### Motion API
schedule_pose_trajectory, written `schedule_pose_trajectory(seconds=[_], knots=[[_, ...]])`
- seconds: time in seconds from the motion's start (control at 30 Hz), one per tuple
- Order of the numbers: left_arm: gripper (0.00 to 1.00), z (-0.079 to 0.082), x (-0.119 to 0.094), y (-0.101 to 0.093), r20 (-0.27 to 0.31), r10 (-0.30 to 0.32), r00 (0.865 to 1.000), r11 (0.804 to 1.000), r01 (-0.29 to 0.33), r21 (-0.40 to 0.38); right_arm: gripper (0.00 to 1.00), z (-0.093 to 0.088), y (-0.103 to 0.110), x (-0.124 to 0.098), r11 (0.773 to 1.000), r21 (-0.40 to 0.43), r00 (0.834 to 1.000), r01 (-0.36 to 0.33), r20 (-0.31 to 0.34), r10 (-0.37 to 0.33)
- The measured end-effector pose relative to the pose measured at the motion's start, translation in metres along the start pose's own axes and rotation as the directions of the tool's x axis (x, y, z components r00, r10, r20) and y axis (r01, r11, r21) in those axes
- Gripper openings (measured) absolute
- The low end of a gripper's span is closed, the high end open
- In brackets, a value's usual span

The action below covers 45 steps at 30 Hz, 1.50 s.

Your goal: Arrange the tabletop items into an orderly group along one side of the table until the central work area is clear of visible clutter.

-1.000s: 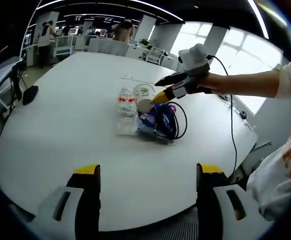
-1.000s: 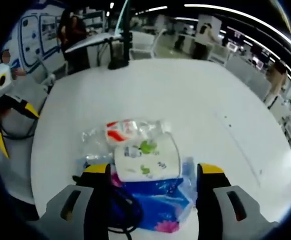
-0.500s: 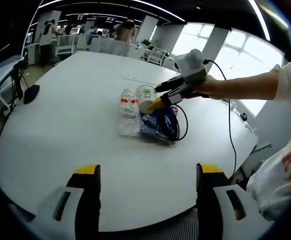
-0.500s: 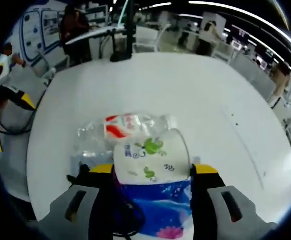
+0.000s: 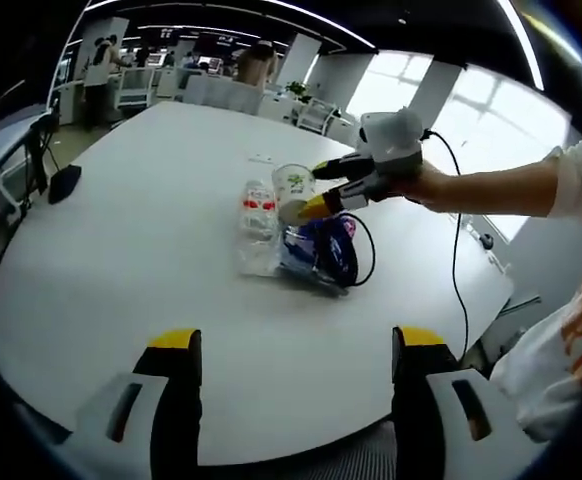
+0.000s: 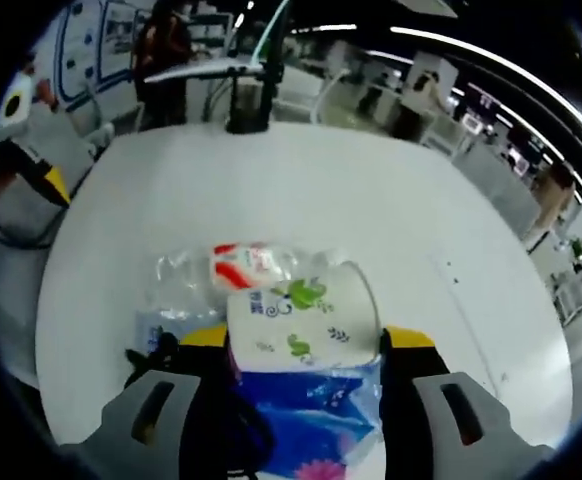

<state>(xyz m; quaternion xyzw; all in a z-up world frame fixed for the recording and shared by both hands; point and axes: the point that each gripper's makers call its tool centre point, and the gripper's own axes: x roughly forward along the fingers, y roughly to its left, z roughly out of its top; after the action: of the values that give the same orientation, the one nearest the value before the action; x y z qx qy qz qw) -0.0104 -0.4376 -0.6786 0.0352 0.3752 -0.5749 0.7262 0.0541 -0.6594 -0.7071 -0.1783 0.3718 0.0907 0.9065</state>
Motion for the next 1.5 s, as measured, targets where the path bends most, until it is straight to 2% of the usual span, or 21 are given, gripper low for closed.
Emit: schedule_pose_trajectory(seconds=[0.13, 0.3, 0.37, 0.5, 0.57, 0.63, 0.73, 0.8, 0.87, 0.9, 0.97, 1.1, 1.23, 1.33, 1.4, 1.5], knots=[[0.79, 0.008, 0.002, -0.005, 0.019, -0.009, 1.000, 1.000, 0.009, 0.005, 0.56, 0.015, 0.001, -0.014, 0.994, -0.101, 0.998, 0.029, 0.063, -0.023], [0.79, 0.015, 0.002, -0.012, 0.028, -0.024, 0.999, 0.999, 0.023, 0.028, 0.56, 0.028, 0.008, -0.040, 0.972, -0.222, 0.989, 0.081, 0.139, -0.051], [0.79, 0.019, 0.002, -0.013, 0.037, -0.029, 0.999, 0.999, 0.028, 0.027, 0.57, 0.029, 0.012, -0.046, 0.963, -0.257, 0.990, 0.081, 0.137, -0.046], [0.78, 0.036, 0.000, -0.018, 0.097, -0.040, 0.995, 0.999, 0.042, -0.016, 0.57, 0.040, 0.020, -0.062, 0.943, -0.316, 0.982, 0.107, 0.184, -0.049], [0.77, 0.052, -0.002, -0.018, 0.155, -0.037, 0.987, 0.997, 0.046, -0.061, 0.57, 0.051, 0.026, -0.074, 0.931, -0.343, 0.972, 0.128, 0.232, -0.048], [0.77, 0.067, -0.005, -0.018, 0.200, -0.030, 0.979, 0.996, 0.047, -0.079, 0.57, 0.061, 0.036, -0.088, 0.907, -0.397, 0.961, 0.140, 0.276, -0.028], [0.77, 0.085, -0.006, -0.021, 0.238, -0.047, 0.970, 0.994, 0.069, -0.084, 0.57, 0.075, 0.054, -0.109, 0.849, -0.496, 0.943, 0.181, 0.333, -0.006], [0.77, 0.097, -0.004, -0.025, 0.253, -0.072, 0.965, 0.993, 0.093, -0.074, 0.57, 0.084, 0.064, -0.123, 0.841, -0.505, 0.926, 0.194, 0.376, 0.012], [0.77, 0.108, -0.003, -0.030, 0.269, -0.094, 0.959, 0.991, 0.117, -0.070, 0.57, 0.090, 0.073, -0.134, 0.832, -0.520, 0.917, 0.194, 0.397, 0.034], [0.77, 0.114, -0.003, -0.036, 0.278, -0.116, 0.953, 0.987, 0.142, -0.077, 0.57, 0.093, 0.078, -0.141, 0.830, -0.522, 0.909, 0.196, 0.415, 0.047], [0.78, 0.126, -0.004, -0.046, 0.306, -0.149, 0.940, 0.981, 0.179, -0.073, 0.57, 0.095, 0.080, -0.149, 0.826, -0.526, 0.902, 0.203, 0.428, 0.050], [0.81, 0.139, -0.005, -0.063, 0.327, -0.201, 0.923, 0.970, 0.235, -0.065, 0.57, 0.109, 0.085, -0.176, 0.819, -0.519, 0.872, 0.245, 0.487, 0.048], [0.81, 0.143, -0.003, -0.079, 0.312, -0.233, 0.921, 0.967, 0.254, -0.028, 0.57, 0.123, 0.089, -0.200, 0.819, -0.499, 0.838, 0.283, 0.544, 0.041], [0.80, 0.151, -0.012, -0.101, 0.323, -0.309, 0.895, 0.947, 0.320, 0.018, 0.57, 0.131, 0.098, -0.214, 0.812, -0.500, 0.816, 0.301, 0.575, 0.052], [0.77, 0.155, -0.018, -0.111, 0.327, -0.338, 0.882, 0.938, 0.343, 0.044, 0.57, 0.135, 0.104, -0.220, 0.804, -0.507, 0.809, 0.310, 0.585, 0.058], [0.71, 0.158, -0.025, -0.118, 0.332, -0.348, 0.877, 0.936, 0.346, 0.068, 0.57, 0.136, 0.110, -0.223, 0.788, -0.523, 0.806, 0.325, 0.589, 0.058]])
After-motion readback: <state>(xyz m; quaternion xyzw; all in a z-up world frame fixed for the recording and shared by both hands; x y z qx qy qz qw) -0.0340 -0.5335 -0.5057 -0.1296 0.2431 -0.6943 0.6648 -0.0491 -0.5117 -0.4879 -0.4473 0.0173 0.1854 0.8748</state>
